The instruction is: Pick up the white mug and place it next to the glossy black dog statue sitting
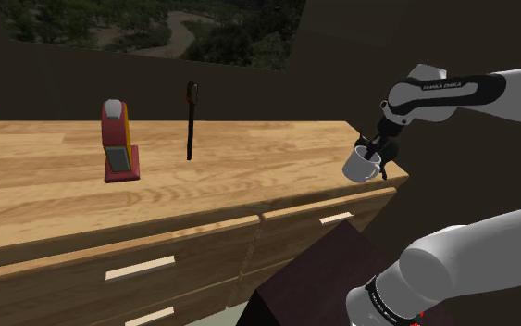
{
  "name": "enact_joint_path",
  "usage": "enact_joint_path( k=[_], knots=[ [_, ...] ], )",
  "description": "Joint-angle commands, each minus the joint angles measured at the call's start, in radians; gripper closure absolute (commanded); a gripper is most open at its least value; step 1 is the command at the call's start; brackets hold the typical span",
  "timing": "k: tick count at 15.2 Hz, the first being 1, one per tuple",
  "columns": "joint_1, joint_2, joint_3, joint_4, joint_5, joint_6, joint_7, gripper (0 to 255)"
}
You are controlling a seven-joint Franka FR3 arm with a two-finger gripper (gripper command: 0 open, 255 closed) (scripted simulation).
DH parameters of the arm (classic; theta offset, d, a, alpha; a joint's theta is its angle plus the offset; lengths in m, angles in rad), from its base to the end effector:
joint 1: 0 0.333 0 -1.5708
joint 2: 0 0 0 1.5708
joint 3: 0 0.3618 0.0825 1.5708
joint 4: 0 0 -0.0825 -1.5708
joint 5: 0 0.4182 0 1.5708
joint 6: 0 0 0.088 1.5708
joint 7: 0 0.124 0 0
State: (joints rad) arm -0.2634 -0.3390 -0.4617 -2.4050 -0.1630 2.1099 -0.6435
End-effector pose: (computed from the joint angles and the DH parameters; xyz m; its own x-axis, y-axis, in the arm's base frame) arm 0.3362 -0.3182 0.4382 0.9996 0.0232 0.0182 0.0232 -0.9997 0.0042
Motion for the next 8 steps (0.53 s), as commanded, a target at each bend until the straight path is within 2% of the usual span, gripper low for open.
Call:
enact_joint_path(
  k=[1,8],
  knots=[
    [0.000,0.012,-0.006,-0.018,0.001,0.031,-0.004,255],
    [0.005,0.065,-0.025,-0.072,0.013,0.136,-0.017,255]
  ],
)
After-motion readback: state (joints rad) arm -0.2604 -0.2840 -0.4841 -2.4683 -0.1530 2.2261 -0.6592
